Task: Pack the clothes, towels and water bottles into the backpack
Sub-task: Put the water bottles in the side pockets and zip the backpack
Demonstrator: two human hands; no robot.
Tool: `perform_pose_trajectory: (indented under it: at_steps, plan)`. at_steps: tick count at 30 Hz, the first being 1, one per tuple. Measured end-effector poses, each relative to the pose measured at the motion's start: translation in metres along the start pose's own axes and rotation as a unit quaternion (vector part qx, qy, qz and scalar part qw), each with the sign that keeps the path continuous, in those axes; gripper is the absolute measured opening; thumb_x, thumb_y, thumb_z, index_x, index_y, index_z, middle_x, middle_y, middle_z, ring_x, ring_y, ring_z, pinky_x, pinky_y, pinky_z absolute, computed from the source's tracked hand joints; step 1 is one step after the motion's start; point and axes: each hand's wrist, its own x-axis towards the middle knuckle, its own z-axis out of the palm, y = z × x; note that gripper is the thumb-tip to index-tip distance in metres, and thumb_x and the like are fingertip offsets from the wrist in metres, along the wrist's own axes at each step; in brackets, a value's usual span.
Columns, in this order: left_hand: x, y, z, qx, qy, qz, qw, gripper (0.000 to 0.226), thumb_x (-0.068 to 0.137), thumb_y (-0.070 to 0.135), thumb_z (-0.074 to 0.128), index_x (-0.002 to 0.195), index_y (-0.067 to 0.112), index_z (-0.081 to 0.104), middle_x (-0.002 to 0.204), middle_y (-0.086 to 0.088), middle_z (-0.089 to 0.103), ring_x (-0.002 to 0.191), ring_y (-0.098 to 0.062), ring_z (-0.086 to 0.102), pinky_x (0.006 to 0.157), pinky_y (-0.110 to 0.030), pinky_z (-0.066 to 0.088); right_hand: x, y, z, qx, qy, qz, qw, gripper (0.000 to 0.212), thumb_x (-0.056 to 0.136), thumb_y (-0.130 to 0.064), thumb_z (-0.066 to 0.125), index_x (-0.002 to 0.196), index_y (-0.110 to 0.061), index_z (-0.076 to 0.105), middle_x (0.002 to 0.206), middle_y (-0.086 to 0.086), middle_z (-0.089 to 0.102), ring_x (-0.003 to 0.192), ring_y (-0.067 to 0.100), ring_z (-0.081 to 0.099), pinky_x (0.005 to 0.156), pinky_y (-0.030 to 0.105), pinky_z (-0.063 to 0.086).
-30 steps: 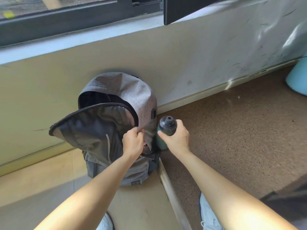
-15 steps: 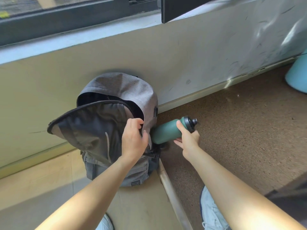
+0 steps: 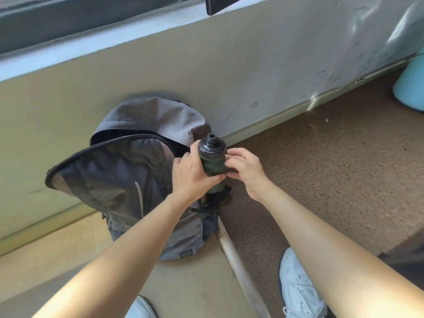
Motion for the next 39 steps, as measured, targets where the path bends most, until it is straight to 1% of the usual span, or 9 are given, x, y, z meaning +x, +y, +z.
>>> perform_pose_trajectory:
  at_steps: [4, 6, 11, 15, 21, 26, 30, 35, 39]
  plan:
    - [-0.006, -0.002, 0.002, -0.048, 0.025, -0.064, 0.996, 0.099, 0.066, 0.054, 0.086, 0.143, 0.02, 0.034, 0.128, 0.001, 0.063, 0.118, -0.026, 0.061, 0.1, -0.046, 0.047, 0.002, 0.046, -0.001, -0.11, 0.094, 0.09, 0.985, 0.014, 0.092, -0.011, 0.067, 0.102, -0.02, 0.069, 0.1, 0.0, 0.068, 0.099, 0.02, 0.066, 0.091, 0.041, 0.058]
    - [-0.008, -0.002, 0.001, -0.089, 0.043, -0.096, 0.99, 0.097, 0.064, 0.052, 0.086, 0.142, 0.022, 0.036, 0.126, 0.001, 0.063, 0.117, -0.027, 0.061, 0.099, -0.051, 0.05, 0.003, 0.068, 0.008, -0.147, 0.083, 0.144, 0.975, 0.003, 0.093, -0.019, 0.069, 0.095, -0.018, 0.071, 0.095, 0.002, 0.069, 0.092, 0.021, 0.065, 0.09, 0.044, 0.059]
    - [-0.011, -0.009, 0.0, -0.132, 0.064, -0.129, 0.981, 0.098, 0.062, 0.052, 0.087, 0.141, 0.028, 0.034, 0.13, 0.005, 0.06, 0.121, -0.022, 0.059, 0.097, -0.051, 0.053, 0.012, 0.091, 0.04, -0.168, 0.062, 0.213, 0.961, 0.031, 0.089, -0.037, 0.076, 0.086, -0.008, 0.066, 0.095, 0.013, 0.069, 0.08, 0.027, 0.067, 0.052, 0.032, 0.056]
    - [-0.011, -0.013, -0.001, -0.136, 0.064, -0.136, 0.979, 0.098, 0.062, 0.051, 0.089, 0.139, 0.032, 0.033, 0.129, 0.007, 0.061, 0.119, -0.02, 0.061, 0.097, -0.049, 0.054, 0.018, 0.102, 0.054, -0.183, 0.042, 0.24, 0.952, 0.034, 0.089, -0.037, 0.075, 0.098, -0.005, 0.069, 0.096, 0.014, 0.068, 0.075, 0.026, 0.068, 0.043, 0.025, 0.048]
    - [-0.009, -0.012, -0.001, -0.133, 0.056, -0.139, 0.98, 0.096, 0.061, 0.053, 0.088, 0.137, 0.031, 0.034, 0.126, 0.007, 0.062, 0.117, -0.021, 0.062, 0.095, -0.047, 0.054, 0.009, 0.114, 0.042, -0.137, 0.039, 0.222, 0.965, 0.018, 0.097, -0.015, 0.06, 0.088, -0.002, 0.068, 0.073, 0.016, 0.065, 0.059, 0.022, 0.066, 0.058, 0.034, 0.061]
    - [-0.005, -0.001, -0.008, -0.092, 0.014, -0.107, 0.99, 0.099, 0.063, 0.051, 0.088, 0.142, 0.029, 0.033, 0.123, 0.007, 0.064, 0.114, -0.021, 0.062, 0.086, -0.033, 0.045, -0.007, 0.112, 0.038, -0.079, 0.089, 0.188, 0.975, 0.02, 0.097, -0.011, 0.057, 0.078, -0.006, 0.061, 0.069, 0.013, 0.058, 0.051, 0.019, 0.056, 0.044, 0.025, 0.049]
    - [-0.011, 0.009, -0.009, -0.097, -0.058, -0.075, 0.991, 0.097, 0.064, 0.05, 0.088, 0.141, 0.027, 0.033, 0.114, 0.011, 0.063, 0.108, -0.021, 0.064, 0.087, -0.037, 0.051, -0.011, 0.115, 0.036, -0.097, 0.082, 0.189, 0.974, 0.022, 0.098, -0.009, 0.056, 0.083, 0.0, 0.069, 0.078, 0.019, 0.07, 0.06, 0.024, 0.064, 0.046, 0.027, 0.051]
    - [-0.021, 0.005, -0.001, -0.074, -0.059, -0.13, 0.987, 0.084, 0.069, 0.046, 0.088, 0.131, 0.022, 0.037, 0.112, 0.005, 0.065, 0.111, -0.03, 0.065, 0.08, -0.034, 0.044, -0.014, 0.115, 0.033, -0.122, 0.067, 0.157, 0.978, 0.031, 0.102, -0.016, 0.053, 0.074, -0.007, 0.062, 0.072, 0.015, 0.062, 0.06, 0.025, 0.062, 0.05, 0.031, 0.054]
    - [-0.016, 0.006, 0.0, 0.001, -0.078, -0.108, 0.991, 0.076, 0.071, 0.048, 0.084, 0.123, 0.021, 0.035, 0.1, 0.006, 0.062, 0.102, -0.03, 0.067, 0.074, -0.033, 0.039, -0.012, 0.116, 0.037, -0.175, 0.099, 0.136, 0.97, 0.036, 0.095, -0.029, 0.057, 0.061, -0.017, 0.056, 0.066, 0.014, 0.063, 0.071, 0.038, 0.069, 0.064, 0.05, 0.059]
